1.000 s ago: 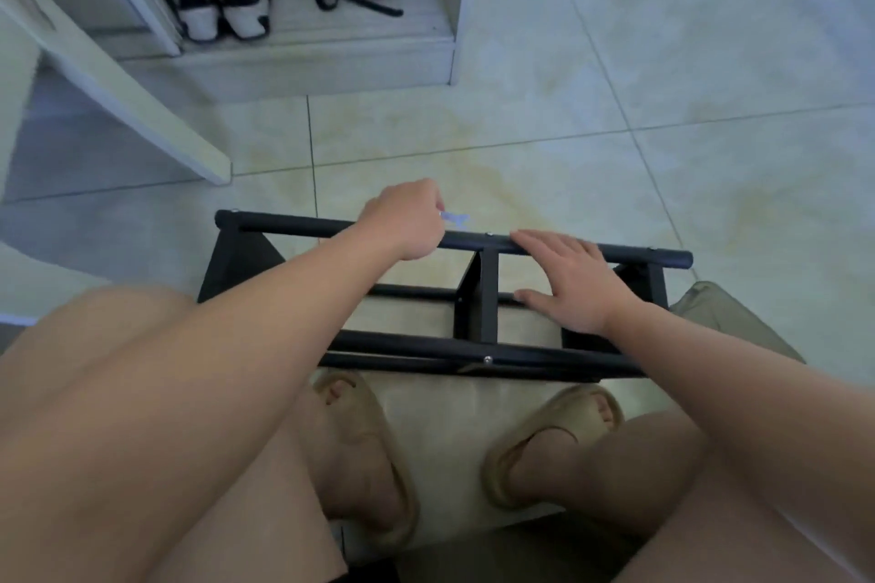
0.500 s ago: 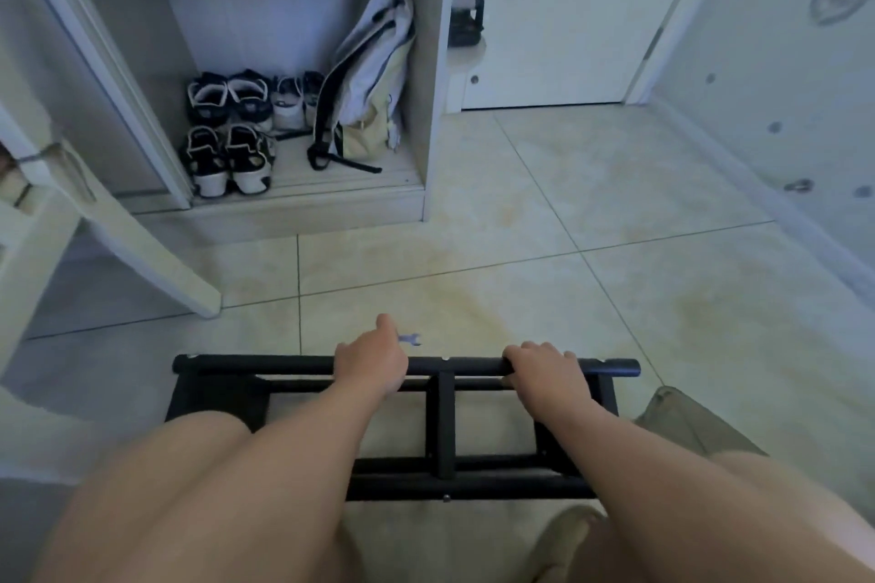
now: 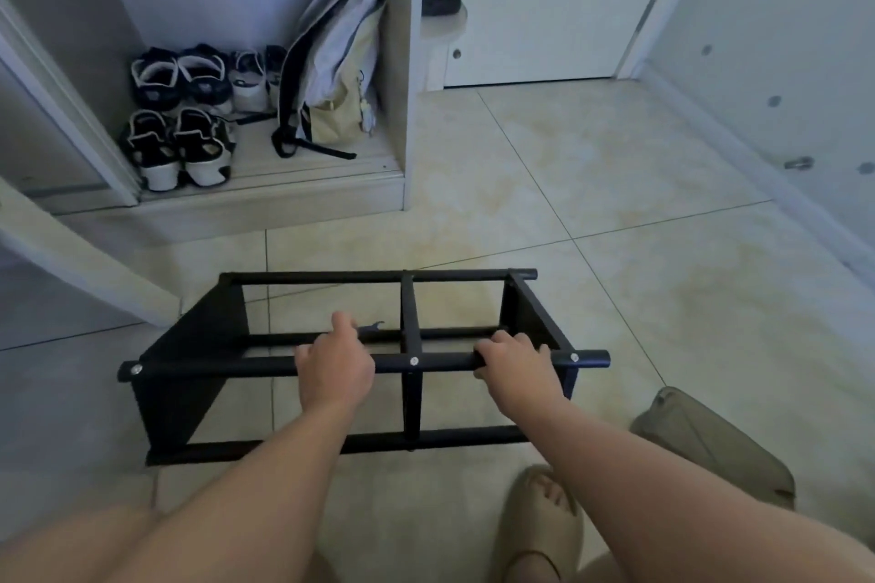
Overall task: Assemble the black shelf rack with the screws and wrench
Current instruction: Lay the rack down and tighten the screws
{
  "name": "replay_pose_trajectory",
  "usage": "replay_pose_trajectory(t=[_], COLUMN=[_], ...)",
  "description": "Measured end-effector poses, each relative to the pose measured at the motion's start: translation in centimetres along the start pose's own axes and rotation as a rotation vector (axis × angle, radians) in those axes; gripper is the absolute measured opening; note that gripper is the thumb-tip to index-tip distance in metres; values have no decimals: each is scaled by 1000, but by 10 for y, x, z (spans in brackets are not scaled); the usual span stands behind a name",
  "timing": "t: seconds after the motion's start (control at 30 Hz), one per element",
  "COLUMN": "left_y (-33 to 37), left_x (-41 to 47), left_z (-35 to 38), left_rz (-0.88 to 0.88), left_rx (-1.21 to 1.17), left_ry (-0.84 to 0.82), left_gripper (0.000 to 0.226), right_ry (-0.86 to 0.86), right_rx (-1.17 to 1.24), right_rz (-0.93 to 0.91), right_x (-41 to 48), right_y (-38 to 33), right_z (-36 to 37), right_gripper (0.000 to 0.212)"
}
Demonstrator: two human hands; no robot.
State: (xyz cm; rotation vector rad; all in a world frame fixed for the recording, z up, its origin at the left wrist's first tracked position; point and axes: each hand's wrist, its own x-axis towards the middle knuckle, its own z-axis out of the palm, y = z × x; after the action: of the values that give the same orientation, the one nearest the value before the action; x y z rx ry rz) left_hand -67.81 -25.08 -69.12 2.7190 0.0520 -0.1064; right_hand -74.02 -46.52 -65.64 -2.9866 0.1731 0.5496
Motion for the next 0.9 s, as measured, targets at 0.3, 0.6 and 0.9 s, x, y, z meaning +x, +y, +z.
replay_pose_trajectory(t=[0.3, 0.6, 0.9], left_y=[-33, -23, -14], left_x=[25, 75, 136], left_z=[70, 67, 39], left_rz=[-120, 46, 266], left_rx=[28, 198, 279], left_ry=[-336, -715, -808], left_gripper=[13, 28, 25], right_ry=[-183, -178, -148], right_rx=[-141, -127, -19], right_rz=[-105, -220, -346], right_x=[43, 67, 111], right_y=[9, 27, -11], right_z=[80, 89, 99], right_gripper=[25, 76, 134])
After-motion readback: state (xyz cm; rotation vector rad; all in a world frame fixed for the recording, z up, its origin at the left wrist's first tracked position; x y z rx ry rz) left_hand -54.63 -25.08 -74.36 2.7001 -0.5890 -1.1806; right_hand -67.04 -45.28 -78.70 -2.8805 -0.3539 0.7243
